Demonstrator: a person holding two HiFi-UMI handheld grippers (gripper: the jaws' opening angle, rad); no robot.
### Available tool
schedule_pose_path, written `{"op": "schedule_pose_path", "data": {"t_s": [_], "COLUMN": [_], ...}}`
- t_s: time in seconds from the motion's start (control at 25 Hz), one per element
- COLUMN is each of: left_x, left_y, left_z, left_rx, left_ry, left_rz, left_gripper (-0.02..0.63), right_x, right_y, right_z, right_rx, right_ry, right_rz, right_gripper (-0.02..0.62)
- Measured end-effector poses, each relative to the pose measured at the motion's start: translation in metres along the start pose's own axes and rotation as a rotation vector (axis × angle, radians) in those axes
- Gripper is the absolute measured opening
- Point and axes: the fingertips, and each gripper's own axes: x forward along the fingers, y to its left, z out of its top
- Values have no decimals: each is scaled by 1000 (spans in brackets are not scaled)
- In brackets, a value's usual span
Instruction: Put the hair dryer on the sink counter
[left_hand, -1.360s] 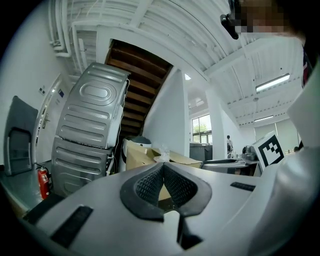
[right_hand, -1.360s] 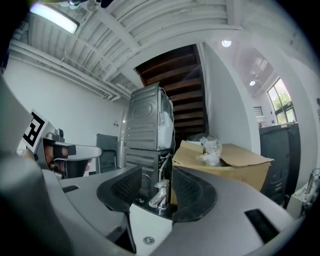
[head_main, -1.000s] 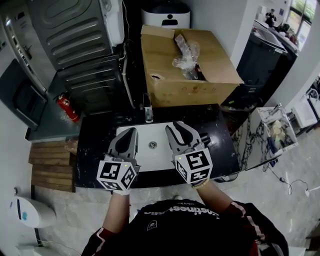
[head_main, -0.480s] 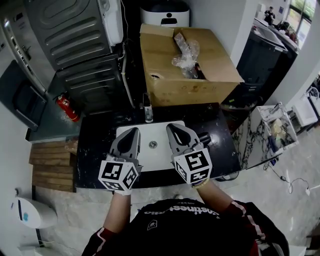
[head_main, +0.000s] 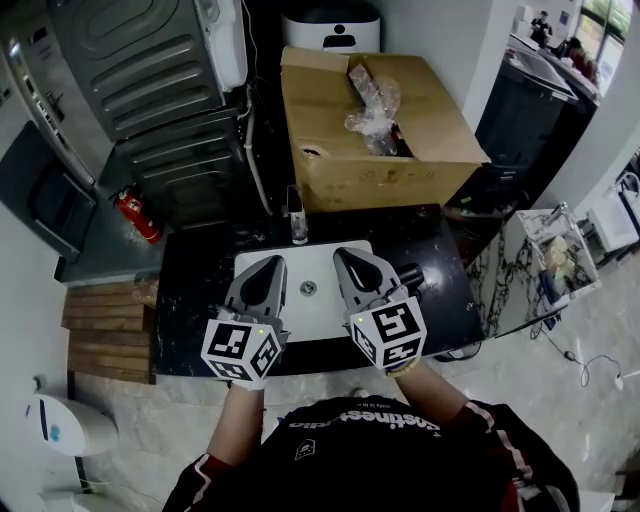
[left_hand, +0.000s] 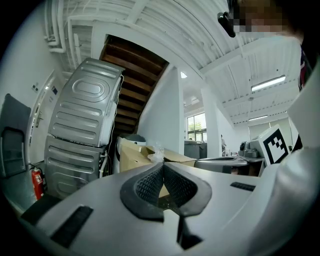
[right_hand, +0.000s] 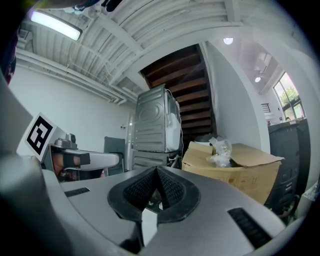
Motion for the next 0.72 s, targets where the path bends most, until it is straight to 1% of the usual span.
{"op": "schedule_pose_path", "data": {"t_s": [0.2,0.52,0.72], "left_x": [2,3,3], "left_y": [-6,-9,-13], "left_z": [0,1,0], "left_rx": [2,11,31], "left_ry": [3,-2,1], "left_rz": [-17,-22,-29], "left_gripper": [15,15,15], "right_x": [2,1,-1], "right_y": [-1,1,1], "right_z": [-8,-4,-3], "right_rx": [9,1,5], "right_ry": [33,23,19], "right_rz": [-3,3,12], "right_gripper": [37,37,37]}}
